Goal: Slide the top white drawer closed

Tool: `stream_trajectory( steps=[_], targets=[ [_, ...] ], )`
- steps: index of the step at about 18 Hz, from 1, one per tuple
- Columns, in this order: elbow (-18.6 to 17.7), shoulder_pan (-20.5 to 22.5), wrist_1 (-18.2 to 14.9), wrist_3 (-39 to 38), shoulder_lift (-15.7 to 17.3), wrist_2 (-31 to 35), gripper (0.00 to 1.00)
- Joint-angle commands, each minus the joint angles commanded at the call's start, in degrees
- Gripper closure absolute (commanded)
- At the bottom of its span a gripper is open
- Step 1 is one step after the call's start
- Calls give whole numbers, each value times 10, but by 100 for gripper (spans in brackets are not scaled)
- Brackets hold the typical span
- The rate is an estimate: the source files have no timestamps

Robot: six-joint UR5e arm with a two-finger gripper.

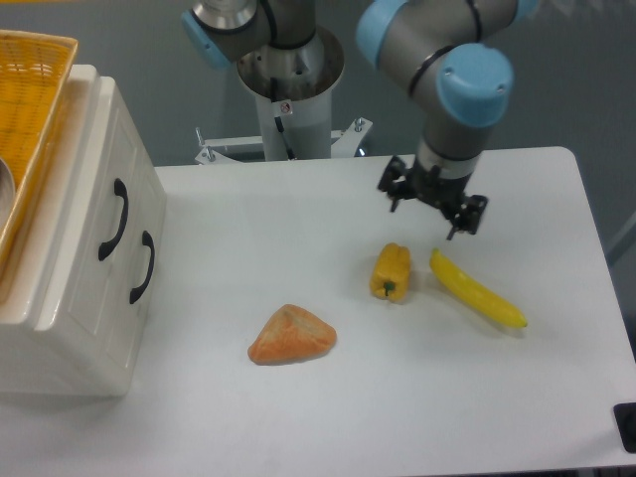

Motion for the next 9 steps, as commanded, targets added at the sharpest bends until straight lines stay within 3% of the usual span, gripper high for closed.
stream_trajectory(
  steps=[3,9],
  targets=[
    [2,18,-1,70,-2,-1,0],
    [3,54,-4,96,3,-4,0]
  ],
)
